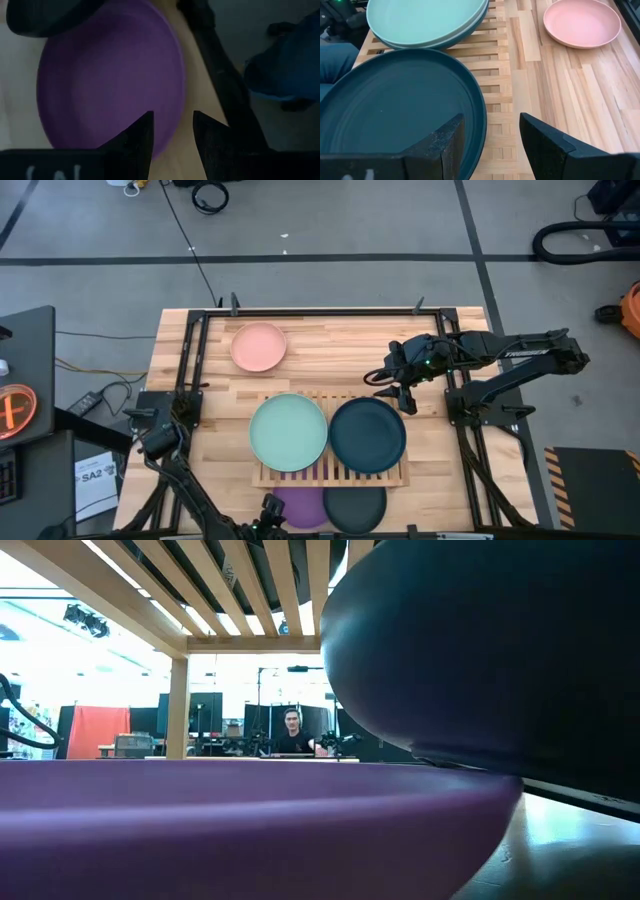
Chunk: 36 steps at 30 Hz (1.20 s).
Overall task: Place and stack plates onto a shelf
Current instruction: Stack the purple plate on top of the light green plate on the shelf
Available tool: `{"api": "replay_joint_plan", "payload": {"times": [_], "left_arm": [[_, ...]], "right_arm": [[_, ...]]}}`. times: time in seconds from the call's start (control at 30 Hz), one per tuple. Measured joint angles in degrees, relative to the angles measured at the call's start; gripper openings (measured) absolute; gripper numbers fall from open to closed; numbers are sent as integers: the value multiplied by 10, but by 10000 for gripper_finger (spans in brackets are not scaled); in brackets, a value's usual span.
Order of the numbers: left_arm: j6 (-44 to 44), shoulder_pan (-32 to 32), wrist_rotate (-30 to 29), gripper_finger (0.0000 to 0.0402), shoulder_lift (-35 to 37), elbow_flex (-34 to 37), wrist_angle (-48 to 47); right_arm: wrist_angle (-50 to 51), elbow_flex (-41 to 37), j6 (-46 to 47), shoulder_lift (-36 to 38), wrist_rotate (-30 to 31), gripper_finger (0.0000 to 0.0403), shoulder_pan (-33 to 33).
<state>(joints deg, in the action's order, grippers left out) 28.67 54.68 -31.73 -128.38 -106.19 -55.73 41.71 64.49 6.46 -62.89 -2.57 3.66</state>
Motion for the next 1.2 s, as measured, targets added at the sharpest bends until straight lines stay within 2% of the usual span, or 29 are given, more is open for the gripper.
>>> {"api": "replay_joint_plan", "payload": {"times": [0.13, 0.3, 0.5, 0.97, 1.2], "left_arm": [[0, -7, 6, 142, 0, 2, 3], [-6, -12, 51, 142, -3, 25, 22], [-15, -12, 46, 142, -3, 36, 28], [-100, -21, 52, 142, -20, 36, 38], [-116, -21, 35, 142, -29, 36, 48]], "right_arm": [[1, 0, 0, 0, 0, 194, 0], [0, 0, 0, 0, 0, 194, 0], [1, 0, 0, 0, 0, 194, 0], [3, 0, 0, 0, -1, 194, 0], [5, 0, -1, 0, -1, 194, 0]]}}
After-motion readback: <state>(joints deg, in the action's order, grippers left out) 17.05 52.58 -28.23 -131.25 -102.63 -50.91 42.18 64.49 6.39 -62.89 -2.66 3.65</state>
